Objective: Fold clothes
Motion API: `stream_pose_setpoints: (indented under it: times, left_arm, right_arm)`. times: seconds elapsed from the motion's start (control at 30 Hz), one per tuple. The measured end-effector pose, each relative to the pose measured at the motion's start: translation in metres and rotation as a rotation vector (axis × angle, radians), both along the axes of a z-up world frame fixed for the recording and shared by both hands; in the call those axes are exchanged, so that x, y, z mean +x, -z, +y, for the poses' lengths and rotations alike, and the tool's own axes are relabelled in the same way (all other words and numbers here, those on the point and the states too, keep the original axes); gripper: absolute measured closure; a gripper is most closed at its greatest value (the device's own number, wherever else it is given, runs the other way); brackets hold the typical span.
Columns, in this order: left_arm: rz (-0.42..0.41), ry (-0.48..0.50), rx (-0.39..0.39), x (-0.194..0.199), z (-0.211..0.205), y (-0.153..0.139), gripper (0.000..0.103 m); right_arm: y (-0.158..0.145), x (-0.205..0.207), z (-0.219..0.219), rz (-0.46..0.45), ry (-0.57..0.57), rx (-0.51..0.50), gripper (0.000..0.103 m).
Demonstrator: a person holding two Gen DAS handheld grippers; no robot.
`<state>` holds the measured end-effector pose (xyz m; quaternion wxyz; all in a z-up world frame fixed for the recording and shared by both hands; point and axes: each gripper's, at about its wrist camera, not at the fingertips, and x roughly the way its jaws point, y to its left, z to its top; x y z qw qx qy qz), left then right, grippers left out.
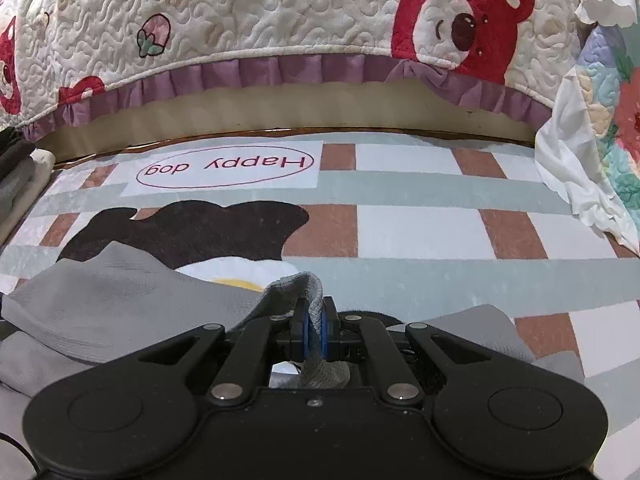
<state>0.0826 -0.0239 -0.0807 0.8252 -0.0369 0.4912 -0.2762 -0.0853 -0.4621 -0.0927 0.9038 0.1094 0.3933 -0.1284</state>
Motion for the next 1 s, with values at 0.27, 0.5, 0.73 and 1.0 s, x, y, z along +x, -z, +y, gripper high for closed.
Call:
stream_pose_setpoints:
  times: [0.27,0.5,0.73,1.0]
  left_arm:
    - [-0.012,-0.025,0.104,0.010,-0.022,0.030,0.091]
    - [-0.183,-0.073,0.031,-0.007,0.013,-0.005,0.099]
    - [-0.352,-0.132,-0.085,-0.009,0.032,-0.034,0.099]
    - [-0.646,-0.042,-0.034,0.103,-0.007,-0.121,0.099]
  right_arm:
    - [-0.002,0.003,0.002,0.001,0.006,0.009,0.097]
    - [-0.014,0.005,-0.004,-0.053,0.036,-0.024,0.097]
    - [-0.027,0.029,-0.009,-0.061,0.021,0.036,0.098]
    - [-0.129,0.140,-0.046,-0.230,0.024,0.067,0.099]
